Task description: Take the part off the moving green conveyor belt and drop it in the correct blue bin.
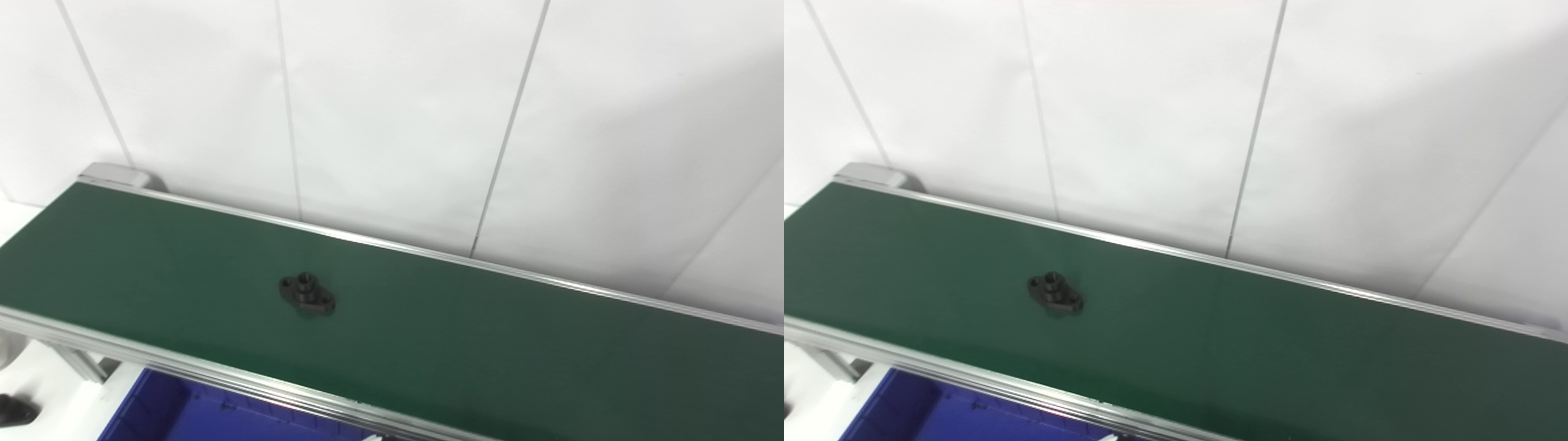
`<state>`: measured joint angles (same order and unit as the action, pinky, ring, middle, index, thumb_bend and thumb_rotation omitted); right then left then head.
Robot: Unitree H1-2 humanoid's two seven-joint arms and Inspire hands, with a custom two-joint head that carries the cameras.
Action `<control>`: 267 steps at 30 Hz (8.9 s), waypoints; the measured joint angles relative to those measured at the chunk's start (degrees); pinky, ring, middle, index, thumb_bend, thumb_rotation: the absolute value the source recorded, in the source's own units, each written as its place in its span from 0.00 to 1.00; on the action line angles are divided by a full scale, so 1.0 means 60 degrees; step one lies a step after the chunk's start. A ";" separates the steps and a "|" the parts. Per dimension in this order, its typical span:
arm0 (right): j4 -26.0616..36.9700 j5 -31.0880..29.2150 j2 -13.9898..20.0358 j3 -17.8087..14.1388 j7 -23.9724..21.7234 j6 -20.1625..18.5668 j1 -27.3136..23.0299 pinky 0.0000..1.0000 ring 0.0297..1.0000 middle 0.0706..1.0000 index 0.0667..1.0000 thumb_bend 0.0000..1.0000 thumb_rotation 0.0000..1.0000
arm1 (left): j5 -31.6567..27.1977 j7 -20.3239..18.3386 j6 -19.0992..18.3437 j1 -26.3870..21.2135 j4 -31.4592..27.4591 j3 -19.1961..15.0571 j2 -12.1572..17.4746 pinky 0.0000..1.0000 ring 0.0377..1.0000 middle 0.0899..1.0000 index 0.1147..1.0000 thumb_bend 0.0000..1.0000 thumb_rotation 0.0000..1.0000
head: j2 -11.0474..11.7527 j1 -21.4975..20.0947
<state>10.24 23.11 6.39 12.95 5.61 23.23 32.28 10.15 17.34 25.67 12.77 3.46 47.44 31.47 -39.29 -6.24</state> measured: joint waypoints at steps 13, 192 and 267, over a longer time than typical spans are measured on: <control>0.1299 -0.0027 -0.0339 -0.0129 -0.0211 -0.0364 -0.0087 0.74 0.86 0.89 0.92 0.85 0.37 | -0.0328 -0.0792 0.0000 -0.0006 -0.0151 -0.0737 0.0299 1.00 1.00 1.00 1.00 0.95 0.41 | -0.1141 -0.1947; -0.0937 0.5599 0.1361 0.3472 -0.2665 -0.6450 -0.7004 0.19 0.24 0.41 0.46 0.53 0.00 | -0.1062 -0.5637 0.0043 0.1705 -0.1074 -0.4361 -0.2374 1.00 1.00 1.00 1.00 0.96 0.42 | -0.1436 -0.1318; 0.4544 0.5902 -0.0478 0.0375 -0.6018 -0.7233 0.0055 0.81 0.89 0.89 0.89 0.68 0.39 | -0.1233 -0.5839 -0.1158 0.1708 -0.2396 -0.5017 -0.2614 1.00 1.00 1.00 1.00 0.96 0.42 | -0.2959 -0.1158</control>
<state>37.50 58.52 3.52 15.20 -30.50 -20.16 32.61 2.75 -17.69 18.72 23.02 -10.92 17.34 15.78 -57.04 -13.19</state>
